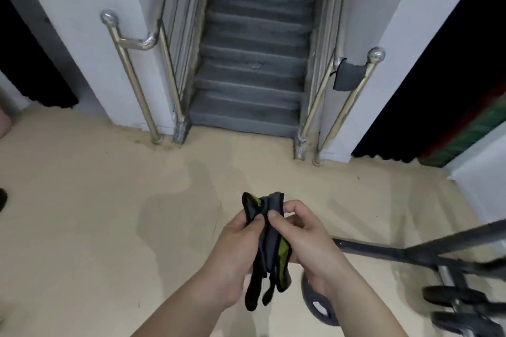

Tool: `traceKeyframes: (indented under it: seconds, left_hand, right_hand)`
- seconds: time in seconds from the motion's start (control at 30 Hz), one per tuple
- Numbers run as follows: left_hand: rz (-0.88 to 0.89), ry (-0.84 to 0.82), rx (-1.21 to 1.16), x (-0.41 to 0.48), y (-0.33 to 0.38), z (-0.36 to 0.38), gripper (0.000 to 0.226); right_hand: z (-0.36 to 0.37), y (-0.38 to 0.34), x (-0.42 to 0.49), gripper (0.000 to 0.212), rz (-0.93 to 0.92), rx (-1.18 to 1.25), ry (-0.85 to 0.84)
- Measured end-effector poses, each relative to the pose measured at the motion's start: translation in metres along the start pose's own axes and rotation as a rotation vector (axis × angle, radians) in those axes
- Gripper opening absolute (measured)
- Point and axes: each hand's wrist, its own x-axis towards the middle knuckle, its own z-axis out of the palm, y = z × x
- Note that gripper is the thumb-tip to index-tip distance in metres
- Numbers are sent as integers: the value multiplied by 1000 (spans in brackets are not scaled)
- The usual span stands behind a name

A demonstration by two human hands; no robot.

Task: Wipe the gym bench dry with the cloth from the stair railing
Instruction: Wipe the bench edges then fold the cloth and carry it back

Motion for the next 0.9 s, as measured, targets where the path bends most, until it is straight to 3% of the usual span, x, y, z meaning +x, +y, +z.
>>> traceKeyframes:
  seconds: [0.2,0.43,0.53,0.67,0.77,0.9]
  left_hand:
    - [-23,-68,80,135,64,62,27]
    - [74,-208,150,261,161,105,24]
    - [85,-216,223,316,196,119,33]
    - [96,-209,255,411,239,146,20]
    - [67,-216,281,486,275,169,21]
    - [4,-237,307,596,329,201,22]
  right_hand:
    - [-61,-48,108,30,-85,-26,117]
    - [-122,-144,253,81,1,-43,12]
    - [-144,-186,311,86,42,7,-65]
    - [-173,-238,391,86,35,-167,-75]
    - [-195,-271,451,86,1,-292,49]
    - [-237,-305,534,60,-20,-21,415]
